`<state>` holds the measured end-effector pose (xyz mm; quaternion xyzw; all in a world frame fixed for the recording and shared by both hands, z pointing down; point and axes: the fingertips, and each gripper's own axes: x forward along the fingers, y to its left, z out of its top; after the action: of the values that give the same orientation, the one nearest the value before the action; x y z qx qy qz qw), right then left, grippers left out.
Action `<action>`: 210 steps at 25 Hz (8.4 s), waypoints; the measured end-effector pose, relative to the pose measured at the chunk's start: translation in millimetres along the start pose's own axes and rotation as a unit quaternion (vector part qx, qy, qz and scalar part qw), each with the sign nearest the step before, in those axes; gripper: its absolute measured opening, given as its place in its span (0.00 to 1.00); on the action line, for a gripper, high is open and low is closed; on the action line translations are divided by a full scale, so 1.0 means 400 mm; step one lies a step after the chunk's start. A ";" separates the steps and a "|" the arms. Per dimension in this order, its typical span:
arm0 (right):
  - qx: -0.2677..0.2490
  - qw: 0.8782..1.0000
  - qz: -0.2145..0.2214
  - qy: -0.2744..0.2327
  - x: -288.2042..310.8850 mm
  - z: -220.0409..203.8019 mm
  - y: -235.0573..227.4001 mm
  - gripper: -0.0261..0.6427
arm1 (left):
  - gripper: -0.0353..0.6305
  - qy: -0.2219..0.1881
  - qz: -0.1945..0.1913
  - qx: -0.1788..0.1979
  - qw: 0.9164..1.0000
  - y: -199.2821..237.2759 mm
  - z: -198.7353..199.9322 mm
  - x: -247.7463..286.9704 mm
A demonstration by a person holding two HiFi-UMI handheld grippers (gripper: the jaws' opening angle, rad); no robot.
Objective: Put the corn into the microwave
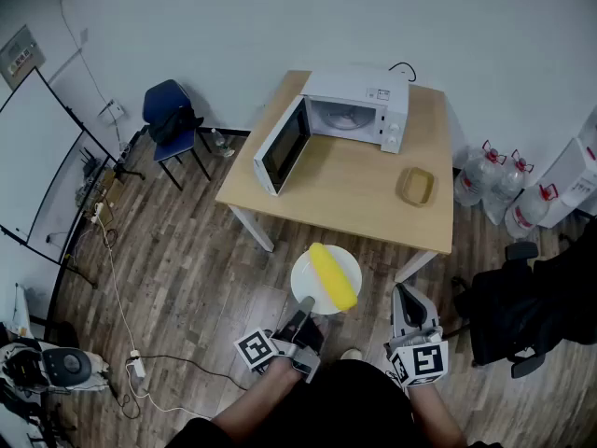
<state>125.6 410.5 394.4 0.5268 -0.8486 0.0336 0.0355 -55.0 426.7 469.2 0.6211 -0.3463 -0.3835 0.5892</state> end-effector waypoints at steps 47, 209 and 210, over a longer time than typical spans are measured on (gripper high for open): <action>0.027 0.994 -0.088 0.062 0.491 -0.030 -0.288 0.13 | 0.09 0.085 0.002 -0.011 0.996 0.094 0.300 0.604; 0.105 0.986 -0.001 0.131 1.355 -0.276 -0.598 0.13 | 0.47 0.079 0.299 0.505 0.806 0.693 0.795 1.631; 0.105 0.986 0.000 0.132 1.356 -0.277 -0.598 0.13 | 0.47 0.078 0.302 0.505 0.805 0.695 0.798 1.626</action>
<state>102.9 -168.5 561.1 0.5186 -0.8282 0.1916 0.0913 -28.2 -314.3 698.4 0.7226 -0.6143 0.0923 0.3033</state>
